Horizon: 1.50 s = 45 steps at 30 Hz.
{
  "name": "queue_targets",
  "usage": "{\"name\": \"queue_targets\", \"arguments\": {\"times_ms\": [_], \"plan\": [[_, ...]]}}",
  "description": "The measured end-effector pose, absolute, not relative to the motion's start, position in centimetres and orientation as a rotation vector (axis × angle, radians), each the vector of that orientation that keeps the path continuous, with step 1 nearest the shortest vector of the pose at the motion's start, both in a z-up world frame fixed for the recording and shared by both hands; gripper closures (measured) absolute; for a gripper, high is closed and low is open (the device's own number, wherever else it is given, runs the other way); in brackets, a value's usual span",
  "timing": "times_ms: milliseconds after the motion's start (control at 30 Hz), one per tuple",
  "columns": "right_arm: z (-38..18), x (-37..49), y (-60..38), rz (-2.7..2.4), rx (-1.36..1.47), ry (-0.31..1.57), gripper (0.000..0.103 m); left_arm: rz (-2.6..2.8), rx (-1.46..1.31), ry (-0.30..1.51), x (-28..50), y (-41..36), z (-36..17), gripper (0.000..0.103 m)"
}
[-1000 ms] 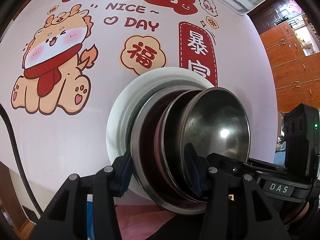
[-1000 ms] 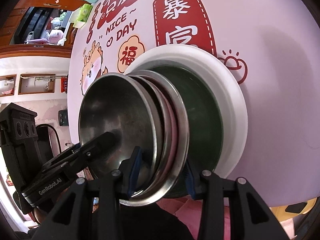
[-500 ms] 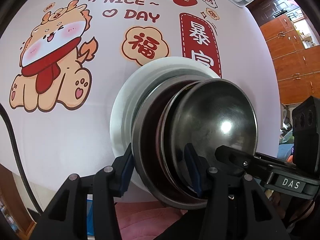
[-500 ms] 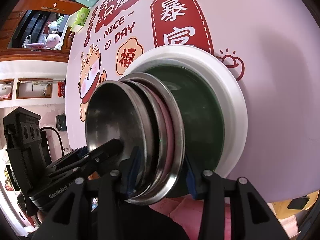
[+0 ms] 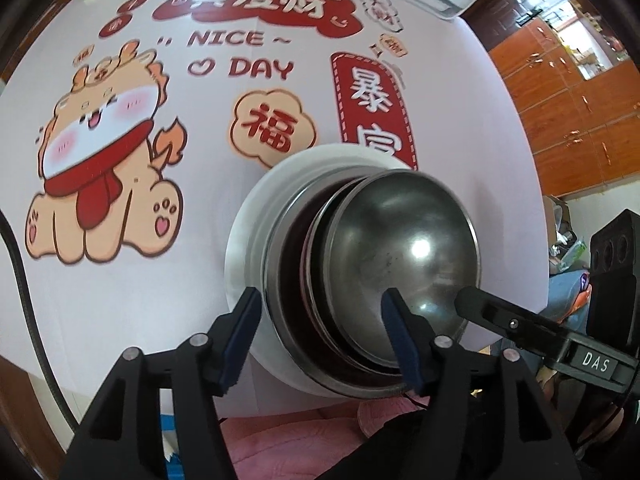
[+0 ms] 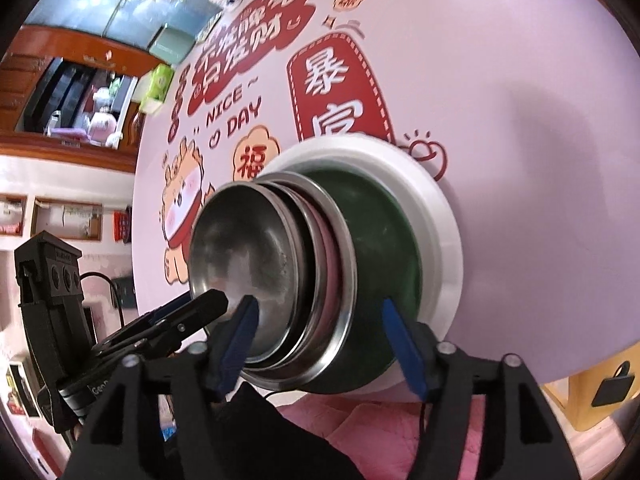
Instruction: Organize plates and bowls
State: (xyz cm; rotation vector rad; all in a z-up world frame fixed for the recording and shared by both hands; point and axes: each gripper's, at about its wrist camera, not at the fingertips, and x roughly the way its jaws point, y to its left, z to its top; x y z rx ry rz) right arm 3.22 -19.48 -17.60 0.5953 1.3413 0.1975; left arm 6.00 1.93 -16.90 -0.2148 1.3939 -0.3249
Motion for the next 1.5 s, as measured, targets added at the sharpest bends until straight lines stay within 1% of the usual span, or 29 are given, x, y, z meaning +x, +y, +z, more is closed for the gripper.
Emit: {"name": "queue_targets", "arguments": {"times_ms": [100, 167, 367, 400, 467, 567, 667, 867, 933, 967, 1000, 1067, 1133, 1167, 1233, 1300, 1500], "plan": [[-16.9, 2.3, -19.7, 0.160, 0.611, 1.296, 0.034, -0.366, -0.216, 1.352, 5.8, 2.4, -15.9, 0.038], [-16.4, 1.6, -19.7, 0.133, 0.620, 1.264, 0.026, -0.388, -0.220, 1.322, 5.7, 2.7, -15.2, 0.036], [-14.3, -0.9, -19.1, 0.058, 0.602, 1.108, 0.024, -0.461, -0.270, 1.219, 4.4, 4.6, -13.4, 0.035], [-14.0, -1.4, -18.8, 0.048, 0.586, 1.082, 0.023, -0.465, -0.274, 1.197, 4.1, 4.9, -13.1, 0.035], [-13.3, -2.4, -18.2, 0.009, 0.535, 1.035, 0.016, -0.457, -0.270, 1.144, 3.3, 5.8, -12.3, 0.035], [-12.3, -3.7, -17.3, -0.031, 0.466, 0.998, 0.013, -0.415, -0.276, 1.094, 2.4, 7.1, -11.5, 0.035], [-11.4, -4.7, -16.4, -0.042, 0.416, 0.977, 0.008, -0.376, -0.306, 1.083, 1.8, 8.3, -10.8, 0.035], [-8.7, -6.2, -14.9, 0.018, 0.283, 0.924, 0.006, -0.285, -0.302, 1.016, 0.1, 9.5, -8.6, 0.034], [-7.6, -6.5, -14.6, 0.060, 0.244, 0.908, 0.005, -0.249, -0.294, 0.994, -0.8, 9.6, -7.5, 0.032], [-6.9, -6.5, -14.5, 0.087, 0.222, 0.896, 0.005, -0.225, -0.291, 0.981, -1.3, 9.4, -6.9, 0.027], [-6.3, -6.6, -14.4, 0.101, 0.203, 0.892, 0.005, -0.204, -0.289, 0.971, -1.7, 9.3, -6.2, 0.025], [-4.7, -6.8, -14.5, 0.126, 0.175, 0.870, 0.004, -0.170, -0.285, 0.943, -2.6, 8.8, -4.8, 0.023], [-3.2, -7.4, -14.9, 0.155, 0.166, 0.834, 0.002, -0.139, -0.242, 0.894, -3.8, 7.9, -3.4, 0.017], [-2.6, -7.7, -15.0, 0.167, 0.156, 0.818, 0.001, -0.123, -0.216, 0.866, -4.4, 7.5, -2.8, 0.012], [-1.8, -8.5, -15.3, 0.180, 0.133, 0.798, 0.001, -0.113, -0.181, 0.830, -5.5, 6.6, -2.1, 0.009], [-1.4, -9.3, -15.5, 0.195, 0.127, 0.792, 0.000, -0.103, -0.146, 0.790, -7.0, 5.5, -1.7, 0.001], [-1.4, -12.4, -15.7, 0.191, 0.086, 0.788, 0.000, -0.044, -0.073, 0.794, -9.2, 3.0, -2.0, 0.001]]}}
